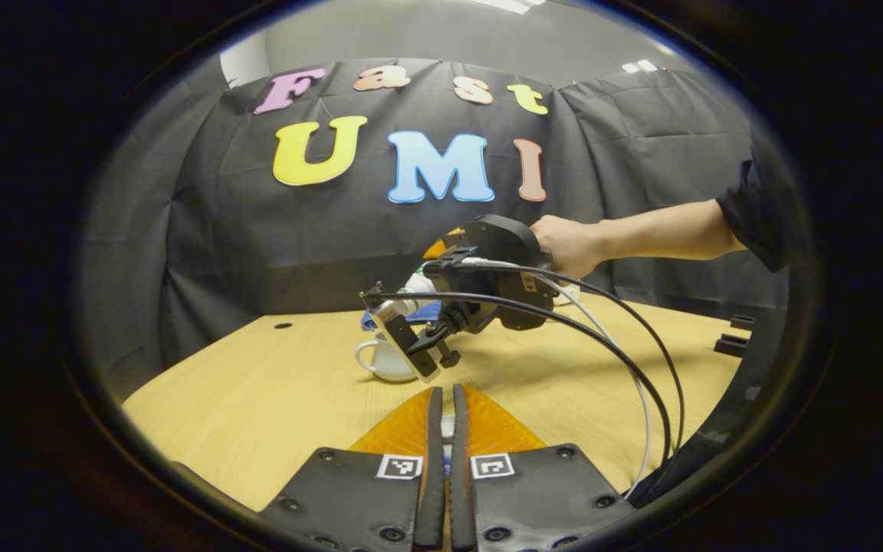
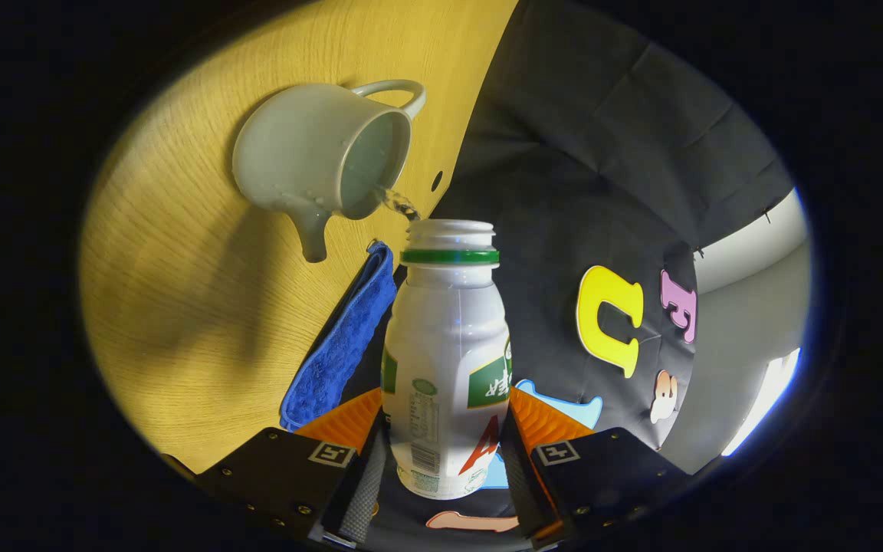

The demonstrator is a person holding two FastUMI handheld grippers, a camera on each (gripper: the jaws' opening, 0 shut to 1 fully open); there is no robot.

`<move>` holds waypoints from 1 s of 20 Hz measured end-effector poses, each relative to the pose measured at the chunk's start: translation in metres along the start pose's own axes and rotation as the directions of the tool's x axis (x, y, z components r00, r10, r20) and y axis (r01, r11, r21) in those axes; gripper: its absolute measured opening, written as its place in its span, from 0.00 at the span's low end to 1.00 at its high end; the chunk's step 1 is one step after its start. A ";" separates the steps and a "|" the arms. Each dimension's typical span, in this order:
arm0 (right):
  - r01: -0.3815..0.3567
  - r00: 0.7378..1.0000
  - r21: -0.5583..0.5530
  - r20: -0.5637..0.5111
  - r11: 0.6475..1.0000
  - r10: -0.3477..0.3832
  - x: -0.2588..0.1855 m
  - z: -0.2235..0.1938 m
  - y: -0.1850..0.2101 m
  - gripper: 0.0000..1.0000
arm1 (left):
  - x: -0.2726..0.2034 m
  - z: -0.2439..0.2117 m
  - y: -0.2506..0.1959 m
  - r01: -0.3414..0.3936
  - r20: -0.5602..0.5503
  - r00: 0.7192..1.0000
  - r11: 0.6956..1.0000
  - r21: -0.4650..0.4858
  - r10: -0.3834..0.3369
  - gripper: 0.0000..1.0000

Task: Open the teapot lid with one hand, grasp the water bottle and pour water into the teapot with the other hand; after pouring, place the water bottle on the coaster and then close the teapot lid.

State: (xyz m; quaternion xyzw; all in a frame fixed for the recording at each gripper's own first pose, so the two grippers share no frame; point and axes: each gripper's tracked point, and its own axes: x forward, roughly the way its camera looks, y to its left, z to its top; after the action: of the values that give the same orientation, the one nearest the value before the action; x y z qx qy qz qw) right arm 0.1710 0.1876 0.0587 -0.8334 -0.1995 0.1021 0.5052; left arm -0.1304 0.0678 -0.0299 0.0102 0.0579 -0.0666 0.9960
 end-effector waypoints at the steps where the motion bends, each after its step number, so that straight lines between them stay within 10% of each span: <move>1: 0.005 1.000 -0.011 0.003 1.000 -0.005 0.002 -0.001 -0.002 0.70 | -0.001 0.001 0.001 -0.001 0.000 1.000 1.000 0.000 0.001 0.13; 20: 0.067 0.997 -0.148 0.055 0.987 -0.060 0.007 0.014 -0.019 0.70 | -0.004 0.002 0.005 -0.014 0.000 1.000 1.000 0.009 0.014 0.13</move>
State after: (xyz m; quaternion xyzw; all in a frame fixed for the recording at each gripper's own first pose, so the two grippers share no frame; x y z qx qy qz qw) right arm 0.1679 0.2097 0.0687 -0.8594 -0.2458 0.0917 0.4389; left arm -0.1330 0.0730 -0.0274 0.0149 0.0575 -0.0601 0.9964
